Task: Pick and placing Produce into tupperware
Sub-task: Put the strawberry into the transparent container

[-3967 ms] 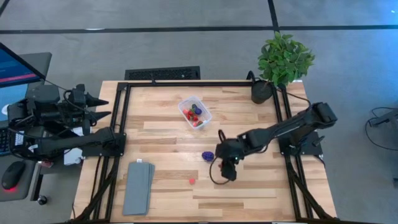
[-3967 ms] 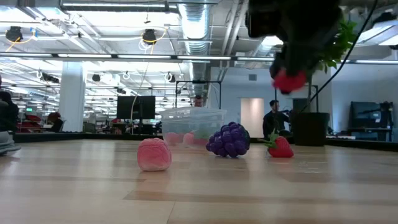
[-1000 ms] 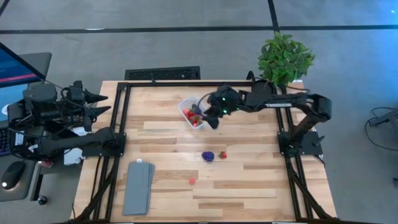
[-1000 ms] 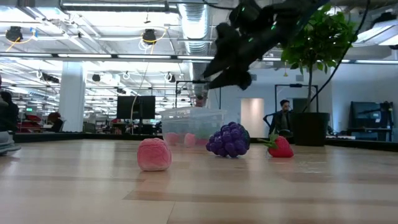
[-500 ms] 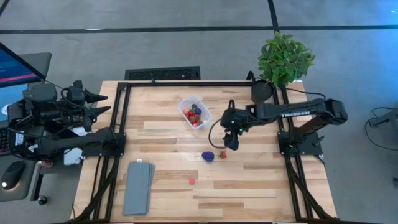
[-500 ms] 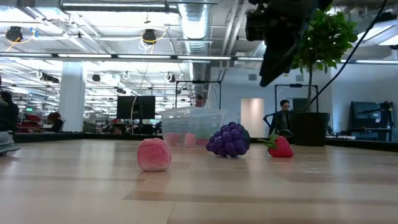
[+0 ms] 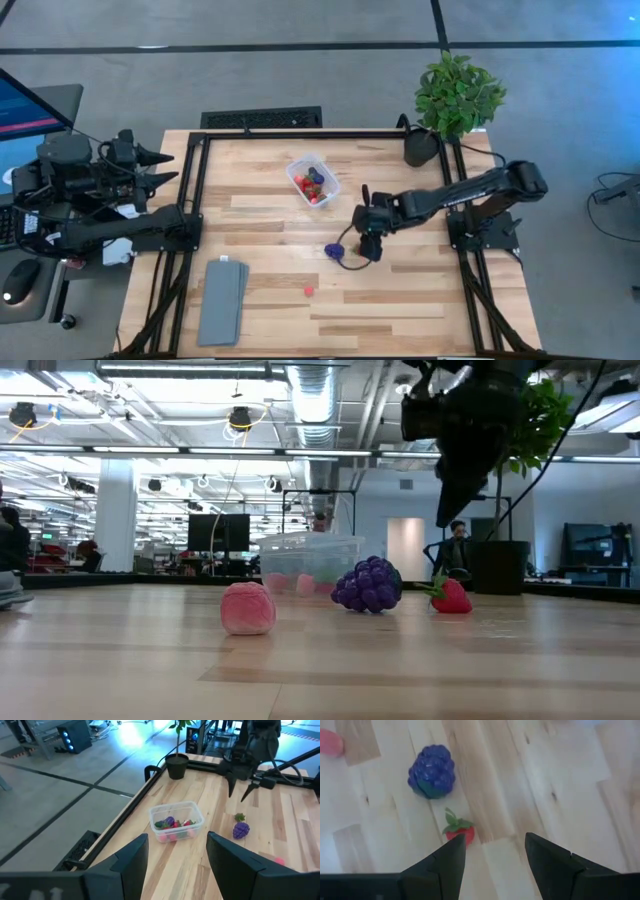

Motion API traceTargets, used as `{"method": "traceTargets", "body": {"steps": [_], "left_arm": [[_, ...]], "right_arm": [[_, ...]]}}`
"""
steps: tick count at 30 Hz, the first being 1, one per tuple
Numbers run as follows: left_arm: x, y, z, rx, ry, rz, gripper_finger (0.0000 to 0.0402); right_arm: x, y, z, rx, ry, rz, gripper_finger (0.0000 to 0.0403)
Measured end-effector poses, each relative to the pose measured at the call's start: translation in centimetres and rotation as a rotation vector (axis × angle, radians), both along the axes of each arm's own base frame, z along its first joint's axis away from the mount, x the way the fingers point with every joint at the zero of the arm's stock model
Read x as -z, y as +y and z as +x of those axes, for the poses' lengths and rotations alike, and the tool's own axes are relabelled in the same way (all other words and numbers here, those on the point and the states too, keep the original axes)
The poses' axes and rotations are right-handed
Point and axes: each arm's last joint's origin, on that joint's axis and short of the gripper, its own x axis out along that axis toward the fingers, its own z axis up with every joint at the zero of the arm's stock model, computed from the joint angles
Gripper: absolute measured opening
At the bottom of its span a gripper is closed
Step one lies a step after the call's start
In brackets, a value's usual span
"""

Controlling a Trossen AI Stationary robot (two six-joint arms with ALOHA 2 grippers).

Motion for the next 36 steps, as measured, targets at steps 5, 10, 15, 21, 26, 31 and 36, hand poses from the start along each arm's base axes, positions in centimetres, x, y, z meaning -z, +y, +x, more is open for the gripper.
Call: {"method": "traceTargets", "body": {"steps": [5, 10, 15, 21, 26, 31, 36], "left_arm": [[0.0, 0.0, 0.0, 0.002, 0.002, 0.005, 0.0190], [0.0, 0.0, 0.0, 0.003, 0.003, 0.006, 0.0190], [0.0, 0.0, 0.0, 0.003, 0.003, 0.007, 0.0190], [0.0, 0.0, 0.0, 0.002, 0.002, 0.005, 0.0190], [0.0, 0.0, 0.0, 0.011, -0.004, -0.009, 0.0190], [0.0, 0.0, 0.0, 0.010, -0.006, -0.012, 0.0190], [0.0, 0.0, 0.0, 0.010, -0.006, -0.012, 0.0190]], "right_arm": [[1.4, 1.4, -0.2, 0.019, -0.010, -0.002, 0.0230], [2.0, 2.5, -0.5, 0.060, -0.042, 0.008, 0.0230], [1.8, 3.6, -0.4, 0.048, -0.096, -0.016, 0.0230], [2.5, 4.0, -0.9, 0.082, -0.098, -0.028, 0.0230], [4.2, 4.4, -1.9, 0.151, -0.092, 0.012, 0.0230], [5.3, 5.3, -2.6, 0.176, -0.129, 0.034, 0.0230], [6.0, 5.8, -3.1, 0.176, -0.176, 0.002, 0.0230]]}}
